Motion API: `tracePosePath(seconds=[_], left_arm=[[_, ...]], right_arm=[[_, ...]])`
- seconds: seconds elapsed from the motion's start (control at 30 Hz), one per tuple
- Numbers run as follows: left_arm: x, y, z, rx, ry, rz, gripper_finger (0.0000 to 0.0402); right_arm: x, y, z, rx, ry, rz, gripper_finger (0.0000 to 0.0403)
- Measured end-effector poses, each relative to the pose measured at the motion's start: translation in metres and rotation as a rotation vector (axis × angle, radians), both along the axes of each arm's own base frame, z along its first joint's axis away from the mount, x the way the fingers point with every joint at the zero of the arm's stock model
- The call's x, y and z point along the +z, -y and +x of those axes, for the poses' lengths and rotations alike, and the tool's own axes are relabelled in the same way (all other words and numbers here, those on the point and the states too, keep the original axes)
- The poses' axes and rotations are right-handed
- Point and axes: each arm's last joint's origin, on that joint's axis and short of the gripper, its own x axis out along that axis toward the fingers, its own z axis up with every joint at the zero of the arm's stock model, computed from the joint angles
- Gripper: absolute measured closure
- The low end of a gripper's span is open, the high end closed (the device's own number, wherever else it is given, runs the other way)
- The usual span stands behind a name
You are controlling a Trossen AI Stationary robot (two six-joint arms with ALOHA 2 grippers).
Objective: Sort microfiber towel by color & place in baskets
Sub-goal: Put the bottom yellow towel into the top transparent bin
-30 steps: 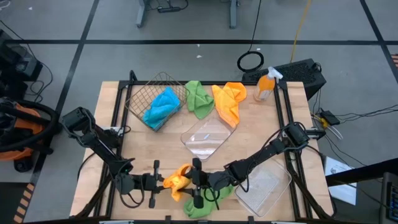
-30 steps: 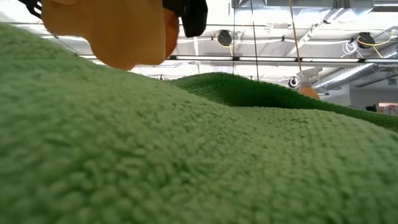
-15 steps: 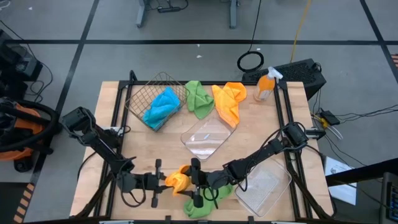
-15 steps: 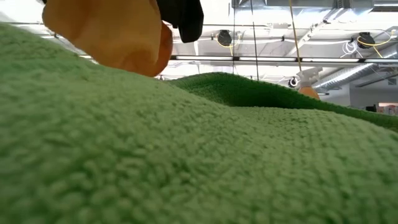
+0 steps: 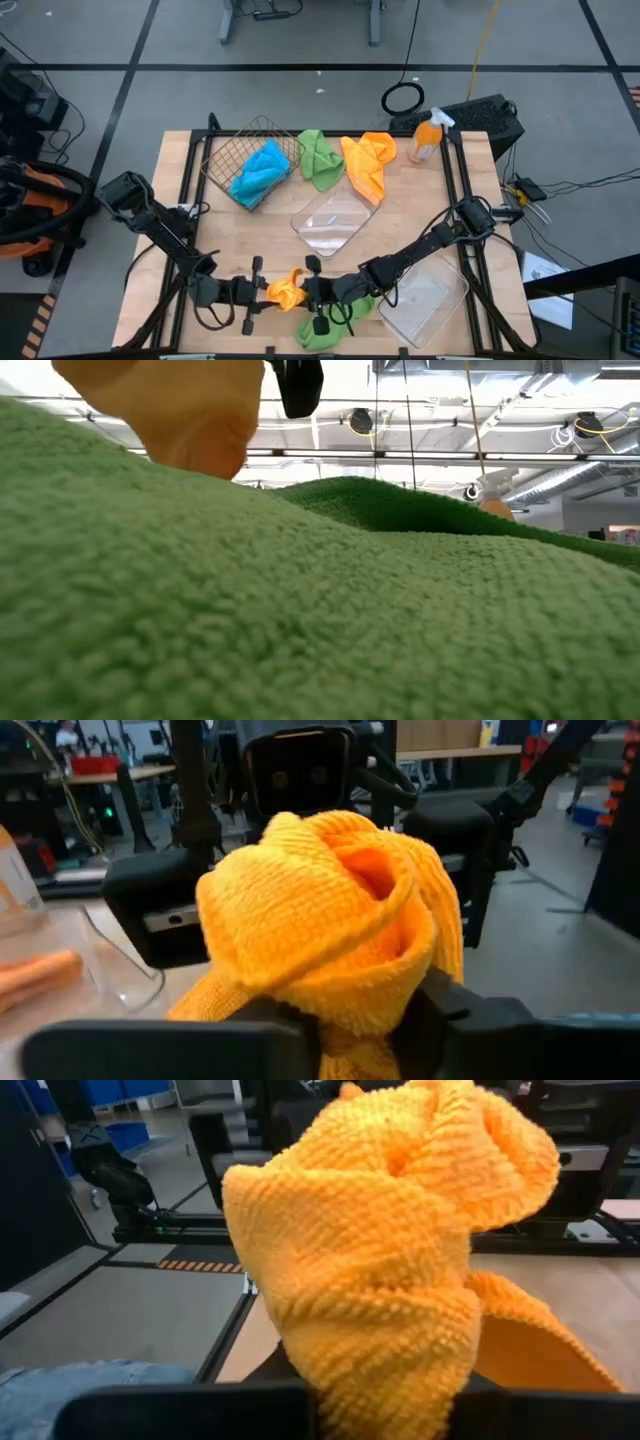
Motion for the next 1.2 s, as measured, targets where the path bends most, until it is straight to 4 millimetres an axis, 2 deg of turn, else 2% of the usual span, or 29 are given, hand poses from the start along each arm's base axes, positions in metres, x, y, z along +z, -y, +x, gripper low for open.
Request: tracePosePath(seconds=[0.2,0.33,0.43,0.63,0.77,0.97,1.1,1.2], left_arm=[[-0.006,0.008,-0.010,-0.007,-0.064,-0.049,0.0182],[-0.006,0.012,-0.022,0.015,-0.088,0.001,0.0122],[-0.002,0.011,-0.033,0.106,-0.091,0.048,0.0101],[-0.003,0.008,-0.046,0.295,-0.084,0.134,0.0096],[-0.008,-0.002,-0.039,0.371,-0.109,0.211,0.0095],[-0.009,-0.022,-0.015,0.385,-0.155,0.269,0.0095],[-0.010,-0.038,0.003,0.317,-0.206,0.282,0.0095],[-0.012,-0.051,0.015,0.293,-0.237,0.290,0.0095]], right_arm=[[0.003,0.000,-0.006,0.005,-0.066,-0.030,0.0359],[0.019,0.006,-0.017,-0.058,-0.148,-0.070,0.0360],[0.035,0.014,-0.027,-0.121,-0.186,-0.112,0.0361],[0.081,0.037,-0.052,-0.221,-0.202,-0.202,0.0360],[0.107,0.066,-0.069,-0.280,-0.246,-0.294,0.0360],[0.134,0.125,-0.092,-0.368,-0.347,-0.323,0.0359],[0.133,0.167,-0.093,-0.385,-0.436,-0.251,0.0358],[0.124,0.192,-0.087,-0.349,-0.497,-0.174,0.0358]])
